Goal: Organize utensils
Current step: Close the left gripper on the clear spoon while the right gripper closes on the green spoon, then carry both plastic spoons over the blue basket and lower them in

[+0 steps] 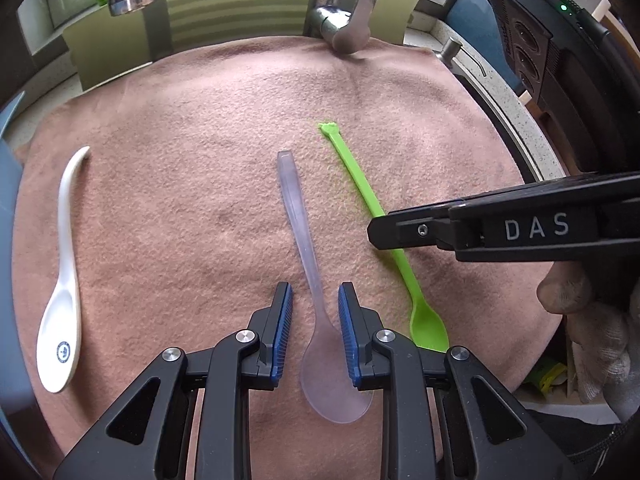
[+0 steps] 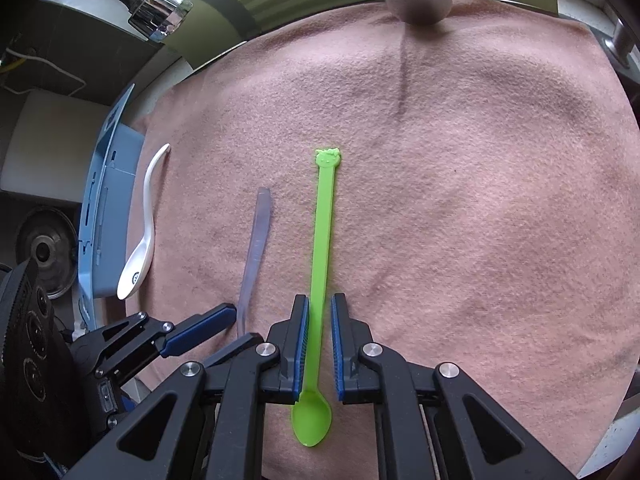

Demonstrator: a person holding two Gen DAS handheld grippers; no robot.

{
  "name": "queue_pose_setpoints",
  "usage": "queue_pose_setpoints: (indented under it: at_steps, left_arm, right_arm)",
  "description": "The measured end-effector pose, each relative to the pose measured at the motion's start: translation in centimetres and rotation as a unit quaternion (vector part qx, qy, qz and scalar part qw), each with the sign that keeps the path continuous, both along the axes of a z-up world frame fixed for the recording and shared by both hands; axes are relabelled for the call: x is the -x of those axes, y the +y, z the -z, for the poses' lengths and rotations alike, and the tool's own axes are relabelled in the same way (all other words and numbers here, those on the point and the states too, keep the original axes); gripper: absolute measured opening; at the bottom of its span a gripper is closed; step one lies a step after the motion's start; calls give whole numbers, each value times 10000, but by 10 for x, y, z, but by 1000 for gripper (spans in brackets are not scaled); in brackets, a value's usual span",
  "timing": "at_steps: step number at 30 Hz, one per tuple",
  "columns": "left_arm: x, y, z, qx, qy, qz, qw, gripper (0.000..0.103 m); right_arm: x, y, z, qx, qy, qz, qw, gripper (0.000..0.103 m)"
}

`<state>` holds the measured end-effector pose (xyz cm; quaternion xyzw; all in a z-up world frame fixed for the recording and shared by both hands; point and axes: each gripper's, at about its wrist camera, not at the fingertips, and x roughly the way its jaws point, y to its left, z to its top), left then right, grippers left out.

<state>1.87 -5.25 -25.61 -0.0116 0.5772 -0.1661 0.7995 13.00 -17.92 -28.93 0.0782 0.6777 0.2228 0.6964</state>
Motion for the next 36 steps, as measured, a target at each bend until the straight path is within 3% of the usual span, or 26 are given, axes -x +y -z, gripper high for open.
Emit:
queue_pose_setpoints:
  at_steps: [1, 6, 17, 36]
  left_arm:
    - [0, -1, 0, -44, -34, 34, 10000, 12]
    - [-1, 7, 2, 20, -56, -13, 10000, 5]
    - [4, 27, 0, 424, -118, -508, 9977, 4]
    - [4, 52, -34, 468, -419, -375, 9973, 4]
  right_arm:
    - [0, 0, 0, -2, -9, 2, 10000, 9]
    - [6, 2, -2, 76, -170, -34, 9998, 9]
    - [13, -12, -1, -275, -113, 535, 9981, 6]
    - [12, 12, -32, -381, -440, 659, 9961, 6]
